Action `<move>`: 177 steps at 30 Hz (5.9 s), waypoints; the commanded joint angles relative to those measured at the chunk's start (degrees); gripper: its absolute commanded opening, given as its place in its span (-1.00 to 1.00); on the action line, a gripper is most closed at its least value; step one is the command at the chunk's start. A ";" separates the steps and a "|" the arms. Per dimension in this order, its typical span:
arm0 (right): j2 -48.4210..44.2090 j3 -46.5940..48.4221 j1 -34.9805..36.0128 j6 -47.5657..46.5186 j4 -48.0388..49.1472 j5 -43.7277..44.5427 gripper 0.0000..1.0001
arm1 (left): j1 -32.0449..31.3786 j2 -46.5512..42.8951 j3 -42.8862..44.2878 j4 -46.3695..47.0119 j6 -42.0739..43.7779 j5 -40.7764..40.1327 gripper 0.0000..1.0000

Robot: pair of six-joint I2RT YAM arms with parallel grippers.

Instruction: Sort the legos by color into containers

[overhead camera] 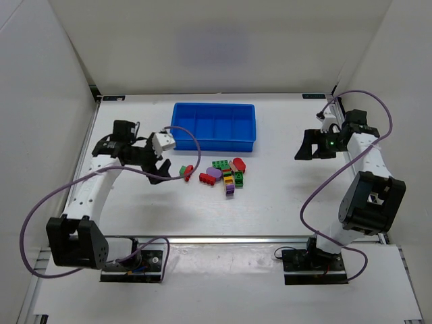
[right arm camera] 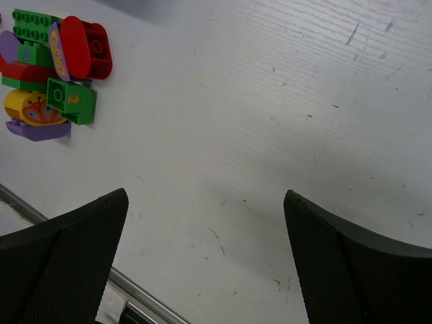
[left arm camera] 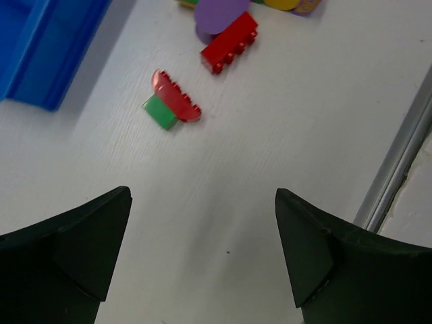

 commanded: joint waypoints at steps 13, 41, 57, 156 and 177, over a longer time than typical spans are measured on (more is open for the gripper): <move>2.60 4.63 0.88 -1.88 -3.17 -3.38 0.98 | -8.14 18.55 5.81 -3.19 32.75 2.64 0.83; 9.01 8.85 0.97 -2.41 -3.70 -1.36 0.98 | -8.75 34.91 14.34 -3.18 41.81 2.11 0.80; 11.39 9.29 0.88 -2.50 -3.43 -1.01 0.98 | -9.01 40.36 16.62 -3.10 40.94 0.00 0.66; 21.15 34.34 38.76 30.64 6.41 -27.37 -1.00 | -28.79 12.86 10.57 31.27 -6.79 -16.26 -0.70; 27.55 41.96 24.96 31.80 8.26 -7.08 -1.00 | -27.48 7.84 5.81 31.61 -13.99 -23.64 -0.73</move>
